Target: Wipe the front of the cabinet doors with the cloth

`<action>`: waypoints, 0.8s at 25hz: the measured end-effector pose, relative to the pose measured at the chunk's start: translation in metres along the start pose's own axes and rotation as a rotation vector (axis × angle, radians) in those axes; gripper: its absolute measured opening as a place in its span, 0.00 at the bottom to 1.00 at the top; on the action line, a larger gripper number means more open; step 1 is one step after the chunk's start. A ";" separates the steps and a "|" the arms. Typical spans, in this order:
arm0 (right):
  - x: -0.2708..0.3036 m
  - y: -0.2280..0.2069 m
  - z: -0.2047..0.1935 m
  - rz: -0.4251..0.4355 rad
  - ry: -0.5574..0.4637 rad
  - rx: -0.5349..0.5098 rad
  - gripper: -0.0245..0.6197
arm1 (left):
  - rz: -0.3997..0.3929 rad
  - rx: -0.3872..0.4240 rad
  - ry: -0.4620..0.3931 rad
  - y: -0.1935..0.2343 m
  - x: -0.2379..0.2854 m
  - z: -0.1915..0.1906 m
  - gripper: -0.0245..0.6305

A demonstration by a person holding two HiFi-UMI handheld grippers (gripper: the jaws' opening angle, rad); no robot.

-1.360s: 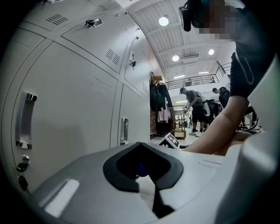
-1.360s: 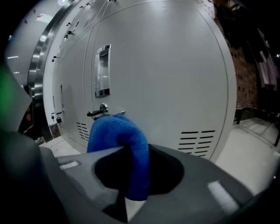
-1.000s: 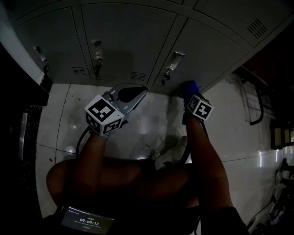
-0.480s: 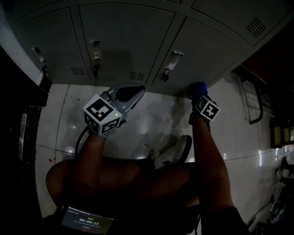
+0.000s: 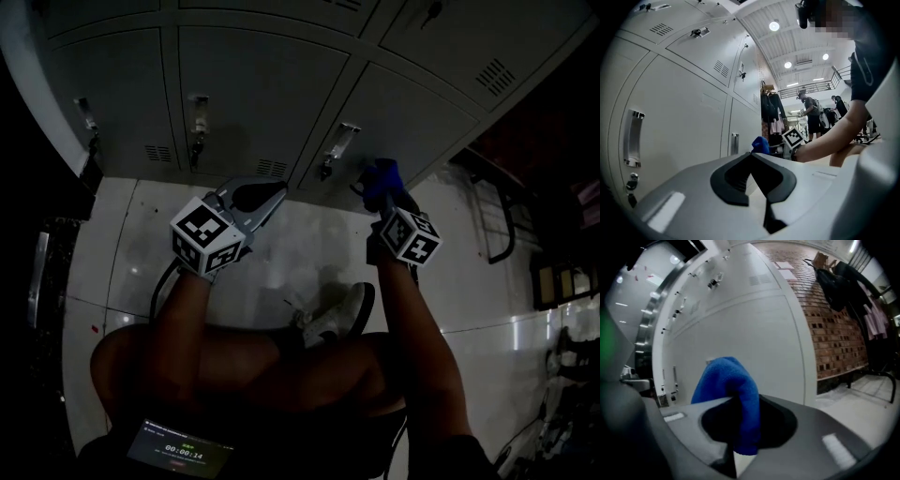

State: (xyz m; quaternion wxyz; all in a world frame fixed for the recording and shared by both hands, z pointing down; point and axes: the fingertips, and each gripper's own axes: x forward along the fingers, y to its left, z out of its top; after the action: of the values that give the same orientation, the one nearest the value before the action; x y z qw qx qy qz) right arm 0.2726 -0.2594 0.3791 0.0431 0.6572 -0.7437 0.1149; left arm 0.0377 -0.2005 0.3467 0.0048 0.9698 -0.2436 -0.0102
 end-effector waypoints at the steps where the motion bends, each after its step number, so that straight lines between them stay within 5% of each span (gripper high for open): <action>1: -0.004 0.017 0.011 0.052 -0.023 -0.040 0.15 | 0.002 0.000 -0.004 0.001 -0.001 0.002 0.04; 8: -0.030 0.121 0.027 0.379 -0.089 -0.160 0.15 | 0.015 0.009 -0.011 0.003 -0.001 0.005 0.04; 20: -0.035 0.160 -0.003 0.563 -0.069 -0.178 0.15 | 0.027 0.018 0.026 0.010 0.000 -0.010 0.05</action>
State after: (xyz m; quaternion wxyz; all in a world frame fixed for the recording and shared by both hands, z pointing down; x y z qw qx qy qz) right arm 0.1187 -0.2076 0.3563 0.0417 0.4224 -0.9048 0.0344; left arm 0.0333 -0.2089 0.3572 -0.0009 0.9665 -0.2566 0.0045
